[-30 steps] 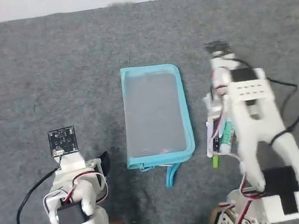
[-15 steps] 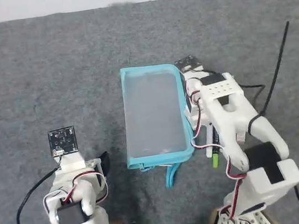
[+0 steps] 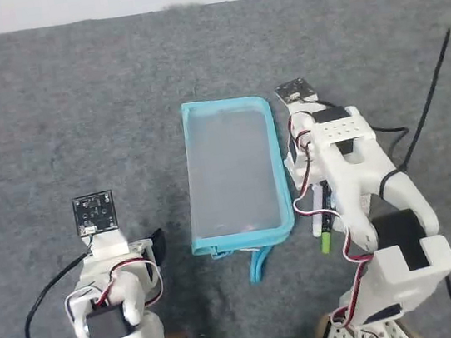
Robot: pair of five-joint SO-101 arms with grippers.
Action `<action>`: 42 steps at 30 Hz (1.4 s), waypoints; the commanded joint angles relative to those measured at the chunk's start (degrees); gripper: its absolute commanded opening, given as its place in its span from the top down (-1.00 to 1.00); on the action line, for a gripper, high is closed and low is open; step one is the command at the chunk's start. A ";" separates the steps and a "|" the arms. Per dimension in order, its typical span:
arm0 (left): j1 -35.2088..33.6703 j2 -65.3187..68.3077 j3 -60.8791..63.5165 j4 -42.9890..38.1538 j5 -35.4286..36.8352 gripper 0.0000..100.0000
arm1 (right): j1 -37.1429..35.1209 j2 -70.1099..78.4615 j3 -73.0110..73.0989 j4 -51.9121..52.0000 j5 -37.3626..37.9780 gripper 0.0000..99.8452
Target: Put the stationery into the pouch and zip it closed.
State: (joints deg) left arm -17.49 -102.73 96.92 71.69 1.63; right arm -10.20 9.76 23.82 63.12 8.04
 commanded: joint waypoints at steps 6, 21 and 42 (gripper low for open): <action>-0.35 -1.14 -0.31 0.35 0.70 0.47 | 3.21 4.00 -1.05 3.03 -0.70 0.79; -0.35 -1.14 -0.31 0.35 0.70 0.47 | 3.38 3.30 -1.14 3.03 -0.70 0.99; -0.35 -1.14 -0.31 0.35 0.70 0.47 | 47.96 -24.04 -6.86 13.41 39.74 0.98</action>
State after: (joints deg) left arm -17.49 -102.73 96.92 71.69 1.63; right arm 24.00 -16.88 19.78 82.73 38.20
